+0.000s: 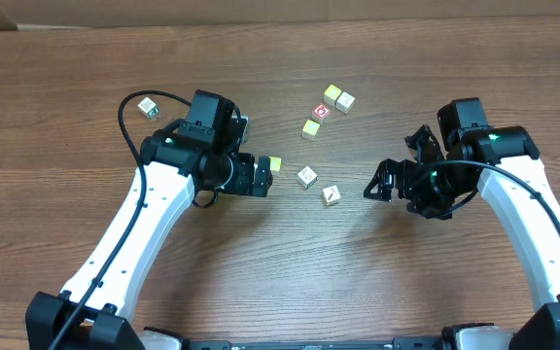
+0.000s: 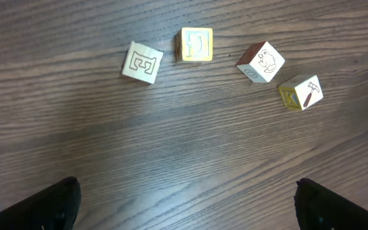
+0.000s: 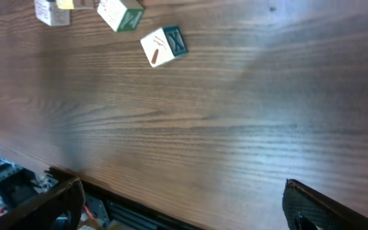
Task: Flip 4 blocks
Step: 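Move both grippers forward toward the central cluster of blocks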
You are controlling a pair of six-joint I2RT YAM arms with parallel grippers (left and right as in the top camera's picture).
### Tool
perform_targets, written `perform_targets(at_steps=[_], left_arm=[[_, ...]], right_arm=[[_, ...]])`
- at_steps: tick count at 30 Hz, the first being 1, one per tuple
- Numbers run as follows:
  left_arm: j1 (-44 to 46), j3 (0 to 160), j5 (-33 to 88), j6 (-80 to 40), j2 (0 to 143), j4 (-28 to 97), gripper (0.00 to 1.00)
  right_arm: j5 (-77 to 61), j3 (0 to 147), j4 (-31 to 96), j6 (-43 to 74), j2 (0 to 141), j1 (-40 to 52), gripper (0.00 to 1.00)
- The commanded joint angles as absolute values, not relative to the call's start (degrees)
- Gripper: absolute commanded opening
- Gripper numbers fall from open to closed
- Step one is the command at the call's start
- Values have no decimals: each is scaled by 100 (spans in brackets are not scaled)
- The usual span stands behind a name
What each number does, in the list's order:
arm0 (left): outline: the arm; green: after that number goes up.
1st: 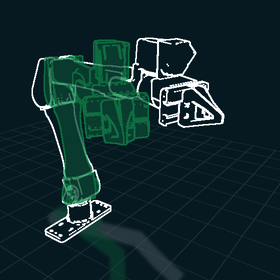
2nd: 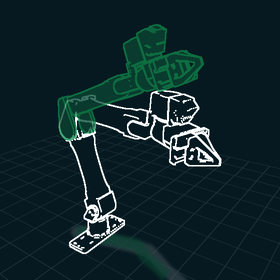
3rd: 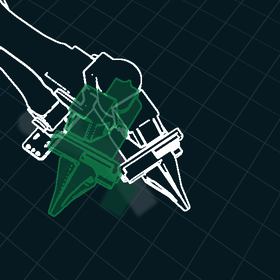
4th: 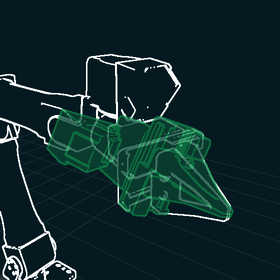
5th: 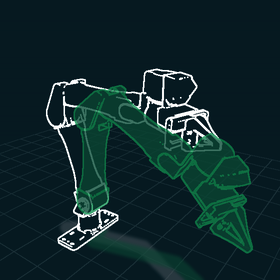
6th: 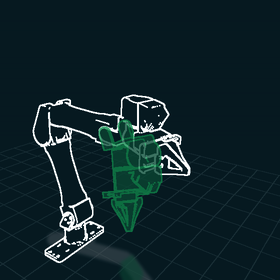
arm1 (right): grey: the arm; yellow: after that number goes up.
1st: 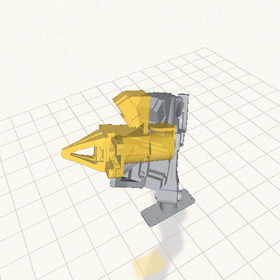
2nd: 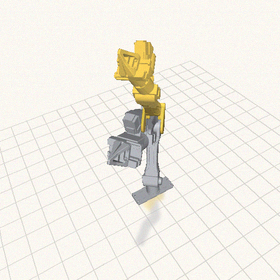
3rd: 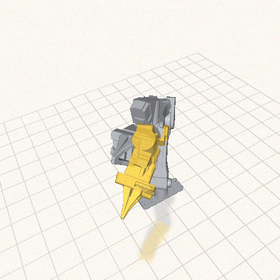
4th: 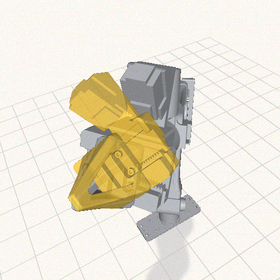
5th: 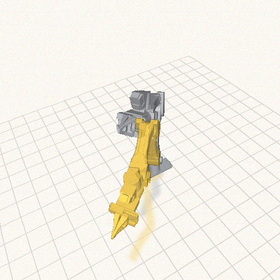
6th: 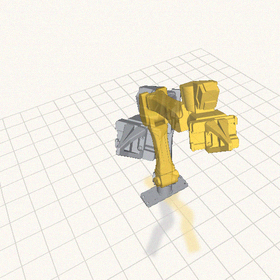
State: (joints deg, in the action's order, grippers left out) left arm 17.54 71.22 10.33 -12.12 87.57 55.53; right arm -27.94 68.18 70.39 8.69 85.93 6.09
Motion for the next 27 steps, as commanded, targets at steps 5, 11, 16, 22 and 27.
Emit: perform_targets(at_steps=[5,11,16,22,27], left_arm=[[1765,7249,1118,-1396,8785,5522,100],[1767,7249,1098,-1389,8785,5487,100],[1734,7249,204,-1533,8788,5594,100],[1393,7249,176,-1846,8788,5599,100],[1205,7249,148,-1824,8788,5561,100]], right_arm=[[-2724,6917,6506,528,8578,792,98],[-1441,6897,6040,609,8805,1911,96],[-381,6897,5570,943,9231,2779,99],[-392,6897,5015,1356,9966,2818,93],[-440,6897,4619,1194,10256,2637,76]])
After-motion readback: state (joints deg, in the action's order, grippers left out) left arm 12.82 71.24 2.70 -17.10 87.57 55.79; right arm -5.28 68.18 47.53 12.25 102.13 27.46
